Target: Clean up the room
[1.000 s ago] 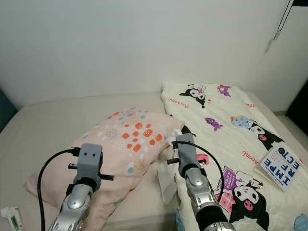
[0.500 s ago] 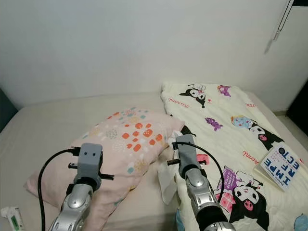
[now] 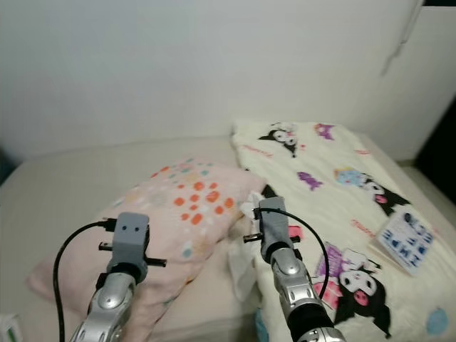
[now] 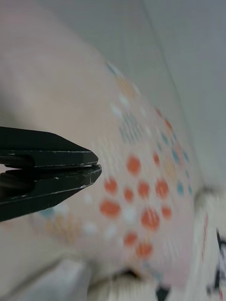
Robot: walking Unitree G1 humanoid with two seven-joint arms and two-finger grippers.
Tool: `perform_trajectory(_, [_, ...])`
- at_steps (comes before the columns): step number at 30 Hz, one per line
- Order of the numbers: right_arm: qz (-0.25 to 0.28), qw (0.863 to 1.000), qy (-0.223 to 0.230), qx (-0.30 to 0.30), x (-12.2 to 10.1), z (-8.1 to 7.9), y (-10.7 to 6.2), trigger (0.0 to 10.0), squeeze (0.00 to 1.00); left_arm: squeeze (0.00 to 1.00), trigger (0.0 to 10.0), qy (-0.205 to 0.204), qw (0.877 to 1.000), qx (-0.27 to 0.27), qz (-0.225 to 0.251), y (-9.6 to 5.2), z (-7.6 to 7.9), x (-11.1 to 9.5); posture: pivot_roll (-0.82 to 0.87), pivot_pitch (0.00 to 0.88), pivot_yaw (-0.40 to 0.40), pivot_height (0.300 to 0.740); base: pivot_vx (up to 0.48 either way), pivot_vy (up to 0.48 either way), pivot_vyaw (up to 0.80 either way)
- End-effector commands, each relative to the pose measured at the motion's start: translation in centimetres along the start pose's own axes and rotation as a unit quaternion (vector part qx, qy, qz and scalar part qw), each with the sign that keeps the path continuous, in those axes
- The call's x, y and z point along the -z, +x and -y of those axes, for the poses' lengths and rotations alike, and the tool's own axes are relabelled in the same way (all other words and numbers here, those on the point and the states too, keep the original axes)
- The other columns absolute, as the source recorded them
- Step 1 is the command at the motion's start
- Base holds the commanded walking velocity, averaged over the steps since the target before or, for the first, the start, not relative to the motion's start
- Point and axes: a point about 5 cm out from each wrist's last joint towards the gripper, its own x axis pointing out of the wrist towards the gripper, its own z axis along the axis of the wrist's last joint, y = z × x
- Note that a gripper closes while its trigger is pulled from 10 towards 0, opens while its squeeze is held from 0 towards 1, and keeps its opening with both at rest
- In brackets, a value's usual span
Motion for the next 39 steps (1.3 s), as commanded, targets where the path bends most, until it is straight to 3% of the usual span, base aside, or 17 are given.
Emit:
perform_trajectory(1, [-0.003,1.000,0.010,0.001,0.29,0.07,-0.10,10.0,0.00,0.00,10.0,0.002,1.000,-0.001,-0.001,0.01,0.00,0.18,0.05,0.068,-0.029,0.740,0.000,0.000,-0.80])
perform_trajectory(24, [-0.011,1.000,0.020,-0.002,0.52,-0.21,-0.08,10.0,0.00,0.00,10.0,0.007,1.000,-0.006,0.008,-0.09,-0.30,0.00,0.06,0.070,-0.028,0.740,0.000,0.000,-0.80])
perform_trajectory(28, [-0.013,1.000,-0.004,0.004,0.54,-0.10,-0.04,10.0,0.00,0.00,10.0,0.007,1.000,-0.007,0.006,-0.10,-0.32,0.06,0.06,0.071,-0.027,0.740,0.000,0.000,-0.80])
perform_trajectory(39, [-0.003,1.000,0.021,-0.004,0.07,-0.56,0.12,10.0,0.00,0.00,10.0,0.005,1.000,-0.013,0.003,-0.16,-0.41,0.19,0.06,0.068,-0.031,0.740,0.000,0.000,-0.80])
